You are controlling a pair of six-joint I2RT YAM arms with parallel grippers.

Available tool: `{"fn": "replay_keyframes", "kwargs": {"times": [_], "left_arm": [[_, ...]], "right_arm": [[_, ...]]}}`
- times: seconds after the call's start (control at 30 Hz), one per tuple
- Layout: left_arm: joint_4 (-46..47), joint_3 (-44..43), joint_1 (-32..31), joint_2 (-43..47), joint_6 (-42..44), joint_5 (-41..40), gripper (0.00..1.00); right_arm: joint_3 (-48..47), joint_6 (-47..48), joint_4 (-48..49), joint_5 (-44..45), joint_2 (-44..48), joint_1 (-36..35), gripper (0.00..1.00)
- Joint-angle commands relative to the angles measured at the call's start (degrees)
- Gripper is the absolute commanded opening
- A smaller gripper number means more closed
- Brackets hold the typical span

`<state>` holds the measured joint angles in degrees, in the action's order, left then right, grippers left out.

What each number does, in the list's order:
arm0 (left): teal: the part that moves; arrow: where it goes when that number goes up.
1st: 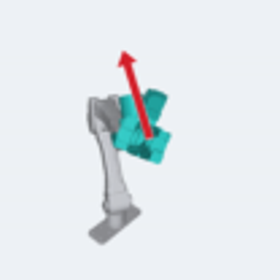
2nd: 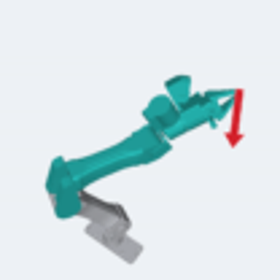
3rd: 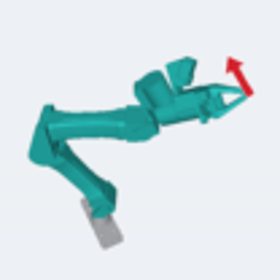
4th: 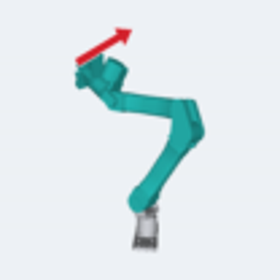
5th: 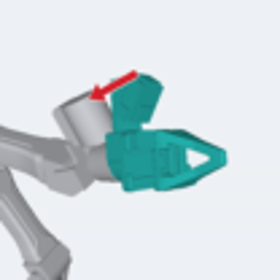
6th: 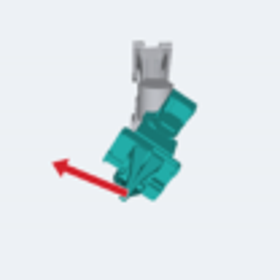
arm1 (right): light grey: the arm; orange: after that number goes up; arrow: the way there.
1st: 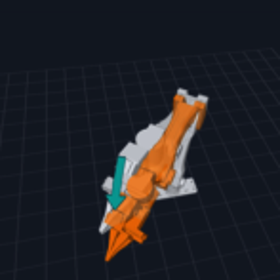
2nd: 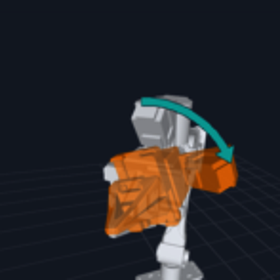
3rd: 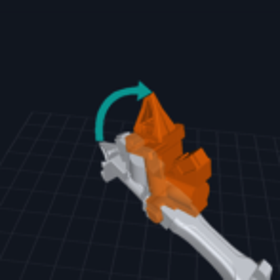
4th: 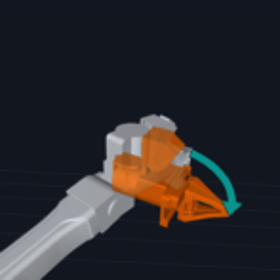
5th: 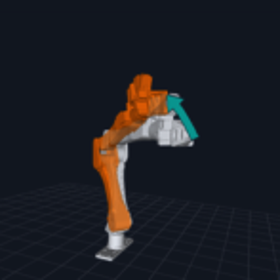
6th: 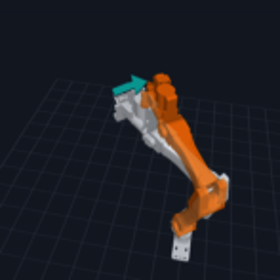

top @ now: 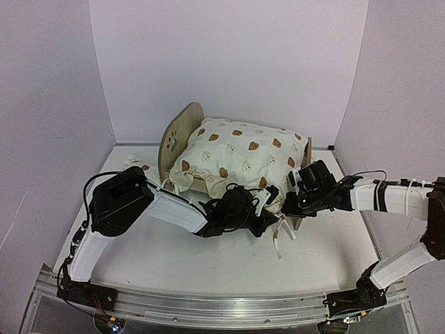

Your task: Set up the pet bed

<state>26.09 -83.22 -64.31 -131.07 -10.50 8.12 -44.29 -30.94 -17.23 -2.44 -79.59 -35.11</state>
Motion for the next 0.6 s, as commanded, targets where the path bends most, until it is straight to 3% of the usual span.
{"fn": "replay_keyframes", "kwargs": {"times": [0.0,0.17,0.43,0.57], "left_arm": [[3.98,0.32,0.35,-0.67,-6.59,3.41,0.0],[13.58,6.64,1.48,0.88,-12.32,3.64,0.0],[21.0,7.27,3.85,-2.61,-27.25,9.83,0.0],[25.82,8.72,4.69,-3.12,-30.17,11.34,0.0]], "right_arm": [[0.67,3.23,-0.68,2.44,2.25,0.74,0.0],[1.41,5.07,-2.47,2.84,4.25,0.75,0.0],[2.55,4.6,-4.37,-0.31,4.0,0.75,0.0],[2.56,5.09,-5.21,1.45,3.11,0.69,0.0]]}}
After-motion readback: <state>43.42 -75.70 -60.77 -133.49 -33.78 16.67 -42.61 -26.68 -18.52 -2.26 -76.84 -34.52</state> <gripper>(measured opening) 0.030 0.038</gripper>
